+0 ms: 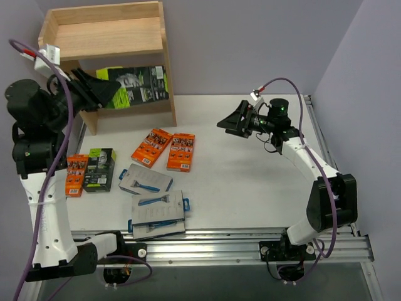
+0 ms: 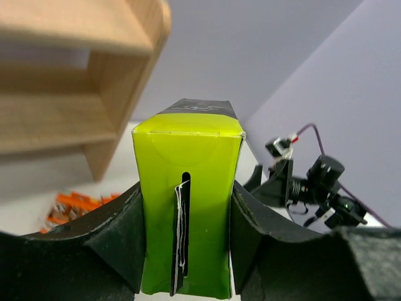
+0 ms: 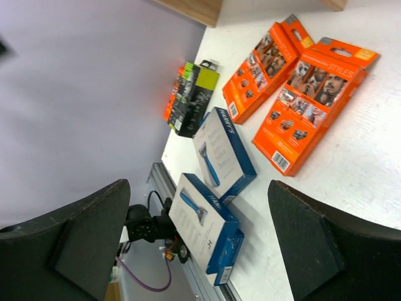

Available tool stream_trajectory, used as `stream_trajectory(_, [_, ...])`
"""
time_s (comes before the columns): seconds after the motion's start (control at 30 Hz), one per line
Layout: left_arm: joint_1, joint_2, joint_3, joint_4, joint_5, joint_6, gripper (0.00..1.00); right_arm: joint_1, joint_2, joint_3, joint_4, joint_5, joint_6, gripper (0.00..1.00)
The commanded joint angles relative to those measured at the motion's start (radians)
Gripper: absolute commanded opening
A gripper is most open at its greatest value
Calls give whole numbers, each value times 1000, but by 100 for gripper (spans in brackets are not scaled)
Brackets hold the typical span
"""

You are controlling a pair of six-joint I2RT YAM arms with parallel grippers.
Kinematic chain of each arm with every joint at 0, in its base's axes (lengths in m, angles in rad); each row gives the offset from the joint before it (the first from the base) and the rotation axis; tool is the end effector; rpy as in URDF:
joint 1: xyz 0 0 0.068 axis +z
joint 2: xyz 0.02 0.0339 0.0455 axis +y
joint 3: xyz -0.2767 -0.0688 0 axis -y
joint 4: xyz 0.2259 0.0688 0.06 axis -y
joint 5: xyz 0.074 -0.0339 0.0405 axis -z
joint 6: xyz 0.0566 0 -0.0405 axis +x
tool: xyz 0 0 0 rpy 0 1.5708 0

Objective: Place and organize the shaving razors onto the shelf
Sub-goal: Place the shaving razor onto shelf

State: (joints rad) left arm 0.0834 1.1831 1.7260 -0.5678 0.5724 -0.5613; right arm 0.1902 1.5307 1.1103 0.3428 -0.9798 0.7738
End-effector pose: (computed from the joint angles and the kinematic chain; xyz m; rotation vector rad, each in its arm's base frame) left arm 0.2012 -0.0139 0.5347 -0.0708 1.6528 -0.8217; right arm 0.3297 0.1113 0.3444 -0.3071 1.8265 1.4972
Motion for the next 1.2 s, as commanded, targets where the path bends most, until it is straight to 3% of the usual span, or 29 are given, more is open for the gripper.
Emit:
stream_trajectory(0.0, [6,41,187,-55,-126,47,2,-5,-53,23,-90,36,-99,87])
stream_trajectory(0.3, [6,236,490,-58,-318,109,2,-5,-79,23,-177,90,-183,87])
stream_trajectory(0.43, [7,279,498,28,-371,147,2,-3,-90,17,-189,105,-202,87])
stream_trajectory(0.6, [4,285,382,238,-451,219,2,2,-93,29,-221,138,-238,87])
stream_trajectory(0.97, [7,409,642,149,-379,169,2,43,-78,49,-269,188,-300,88])
stream_trajectory(1.17, [7,415,574,262,-459,227,2,54,-40,63,-289,216,-329,88])
